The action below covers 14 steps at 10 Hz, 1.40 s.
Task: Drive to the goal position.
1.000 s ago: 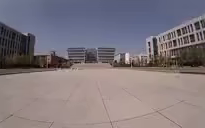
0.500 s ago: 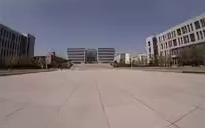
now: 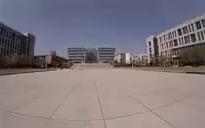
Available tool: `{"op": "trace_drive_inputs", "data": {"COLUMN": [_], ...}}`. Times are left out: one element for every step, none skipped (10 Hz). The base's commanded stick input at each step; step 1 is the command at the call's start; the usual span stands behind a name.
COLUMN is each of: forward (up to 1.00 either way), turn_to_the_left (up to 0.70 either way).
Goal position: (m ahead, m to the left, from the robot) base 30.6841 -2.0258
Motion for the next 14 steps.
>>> {"op": "trace_drive_inputs", "data": {"forward": [0.7,0.7,0.7,0.7,0.7,0.7,0.7,0.7,0.7,0.7,0.7,0.7,0.7,0.7], "turn_to_the_left": [0.0,0.0,0.0,0.0,0.0,0.0,0.0,0.0,0.0,0.0,0.0,0.0,0.0,0.0]}}
